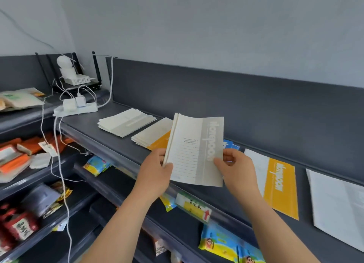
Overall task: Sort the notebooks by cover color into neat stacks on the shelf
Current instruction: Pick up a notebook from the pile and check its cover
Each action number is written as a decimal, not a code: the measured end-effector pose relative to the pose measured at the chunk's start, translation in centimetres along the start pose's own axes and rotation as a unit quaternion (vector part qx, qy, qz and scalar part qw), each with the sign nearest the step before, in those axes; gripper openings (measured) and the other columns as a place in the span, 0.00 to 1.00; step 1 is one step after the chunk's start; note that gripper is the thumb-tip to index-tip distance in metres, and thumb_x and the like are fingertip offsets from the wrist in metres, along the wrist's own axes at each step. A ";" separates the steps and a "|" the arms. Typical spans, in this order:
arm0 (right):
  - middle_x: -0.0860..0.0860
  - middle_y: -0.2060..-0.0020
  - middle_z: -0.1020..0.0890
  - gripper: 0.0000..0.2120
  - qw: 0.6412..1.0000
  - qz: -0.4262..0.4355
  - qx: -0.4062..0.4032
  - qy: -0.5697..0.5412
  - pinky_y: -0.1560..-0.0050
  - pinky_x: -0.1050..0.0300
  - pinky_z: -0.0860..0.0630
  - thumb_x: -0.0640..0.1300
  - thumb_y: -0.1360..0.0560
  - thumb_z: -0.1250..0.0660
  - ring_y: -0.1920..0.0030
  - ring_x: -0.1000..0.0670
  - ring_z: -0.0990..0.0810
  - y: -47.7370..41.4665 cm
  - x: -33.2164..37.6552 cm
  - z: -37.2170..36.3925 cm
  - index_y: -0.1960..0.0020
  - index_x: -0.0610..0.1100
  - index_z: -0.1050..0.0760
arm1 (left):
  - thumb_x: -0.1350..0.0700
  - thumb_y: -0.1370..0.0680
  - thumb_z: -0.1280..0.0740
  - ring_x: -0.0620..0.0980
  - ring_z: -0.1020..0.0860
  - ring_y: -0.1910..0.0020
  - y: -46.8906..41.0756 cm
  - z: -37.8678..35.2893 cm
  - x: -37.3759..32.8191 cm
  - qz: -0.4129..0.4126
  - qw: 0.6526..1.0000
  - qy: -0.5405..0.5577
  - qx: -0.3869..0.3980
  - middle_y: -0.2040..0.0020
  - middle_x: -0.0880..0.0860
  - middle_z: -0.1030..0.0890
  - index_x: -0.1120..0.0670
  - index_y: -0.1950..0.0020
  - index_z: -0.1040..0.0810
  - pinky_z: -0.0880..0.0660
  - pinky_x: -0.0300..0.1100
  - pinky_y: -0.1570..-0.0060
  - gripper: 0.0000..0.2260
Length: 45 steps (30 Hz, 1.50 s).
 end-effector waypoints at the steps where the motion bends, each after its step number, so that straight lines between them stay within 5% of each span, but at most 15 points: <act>1: 0.60 0.58 0.22 0.06 1.000 0.002 0.001 0.002 0.63 0.69 0.29 0.42 0.25 0.34 0.56 0.58 0.22 -0.9 0.0 -1.0 0.48 0.48 0.24 | 0.62 0.21 0.38 0.41 0.23 0.49 -1.2 0.3 0.5 -0.001 1.000 -0.004 -0.001 0.46 0.45 0.21 0.50 0.38 0.28 0.29 0.28 0.61 0.14; 9: 0.60 0.61 0.23 0.08 0.999 0.021 0.016 0.019 0.66 0.71 0.31 0.39 0.24 0.36 0.59 0.60 0.24 -7.5 1.4 -8.9 0.50 0.50 0.28 | 0.62 0.20 0.40 0.41 0.25 0.53 -10.2 3.4 4.5 -0.019 0.998 -0.058 -0.009 0.49 0.42 0.24 0.50 0.38 0.28 0.32 0.26 0.65 0.13; 12: 0.58 0.58 0.21 0.14 0.999 0.020 0.027 0.026 0.66 0.71 0.29 0.39 0.24 0.36 0.58 0.60 0.23 -9.2 2.4 -12.1 0.40 0.49 0.25 | 0.61 0.20 0.40 0.42 0.26 0.50 -13.3 5.2 6.2 -0.037 0.996 -0.085 -0.006 0.46 0.42 0.24 0.49 0.36 0.27 0.34 0.26 0.62 0.15; 17: 0.62 0.60 0.24 0.16 0.998 0.017 0.025 0.054 0.69 0.73 0.29 0.40 0.24 0.36 0.59 0.61 0.24 -11.1 3.9 -17.6 0.38 0.49 0.27 | 0.60 0.21 0.41 0.46 0.24 0.47 -18.6 8.5 9.9 -0.060 0.991 -0.122 0.013 0.42 0.46 0.22 0.49 0.35 0.26 0.29 0.36 0.51 0.16; 26: 0.59 0.60 0.25 0.15 0.994 -0.003 -0.022 0.107 0.67 0.74 0.32 0.39 0.24 0.35 0.61 0.60 0.26 -13.3 7.1 -28.5 0.37 0.43 0.27 | 0.60 0.22 0.41 0.49 0.26 0.56 -27.3 15.4 15.9 -0.107 0.978 -0.172 0.050 0.54 0.50 0.24 0.51 0.49 0.23 0.29 0.41 0.60 0.09; 29: 0.56 0.60 0.26 0.11 0.989 -0.008 -0.029 0.143 0.67 0.72 0.29 0.40 0.24 0.36 0.61 0.58 0.26 -13.9 8.2 -31.3 0.41 0.42 0.26 | 0.58 0.23 0.41 0.52 0.27 0.58 -29.5 17.2 17.3 -0.104 0.968 -0.223 0.049 0.57 0.50 0.27 0.52 0.51 0.25 0.26 0.48 0.56 0.06; 33: 0.48 0.55 0.20 0.10 0.980 -0.017 -0.019 0.196 0.55 0.58 0.25 0.41 0.24 0.36 0.55 0.50 0.23 -14.6 8.7 -34.3 0.44 0.41 0.26 | 0.55 0.22 0.42 0.55 0.29 0.51 -31.8 18.6 18.7 -0.082 0.953 -0.287 0.058 0.55 0.49 0.28 0.50 0.48 0.26 0.30 0.48 0.53 0.06; 37: 0.47 0.61 0.25 0.05 0.957 -0.030 0.006 0.289 0.61 0.59 0.34 0.42 0.24 0.39 0.60 0.48 0.28 -15.0 8.6 -36.4 0.58 0.43 0.31 | 0.56 0.20 0.41 0.56 0.34 0.38 -32.6 19.1 20.2 -0.054 0.964 -0.245 0.091 0.36 0.52 0.33 0.52 0.35 0.28 0.35 0.44 0.40 0.14; 41: 0.49 0.62 0.32 0.17 0.931 -0.048 0.024 0.361 0.57 0.56 0.32 0.42 0.23 0.42 0.60 0.48 0.30 -15.0 8.7 -37.7 0.69 0.47 0.44 | 0.60 0.20 0.42 0.50 0.29 0.43 -33.1 19.1 21.4 -0.076 0.975 -0.175 0.117 0.36 0.53 0.33 0.57 0.37 0.27 0.36 0.36 0.47 0.12; 45: 0.49 0.58 0.32 0.13 0.919 -0.050 0.025 0.390 0.50 0.55 0.29 0.44 0.22 0.44 0.60 0.48 0.29 -14.9 8.7 -38.3 0.65 0.44 0.36 | 0.59 0.19 0.43 0.51 0.28 0.49 -33.4 19.1 22.0 -0.083 0.971 -0.193 0.113 0.37 0.54 0.31 0.56 0.41 0.28 0.32 0.40 0.50 0.09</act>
Point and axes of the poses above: each hand's wrist, its own y-axis away from the middle knuckle, its own z-axis out of the back of the hand, x = y × z, the point moved 1 cm from there along -y, towards the middle knuckle
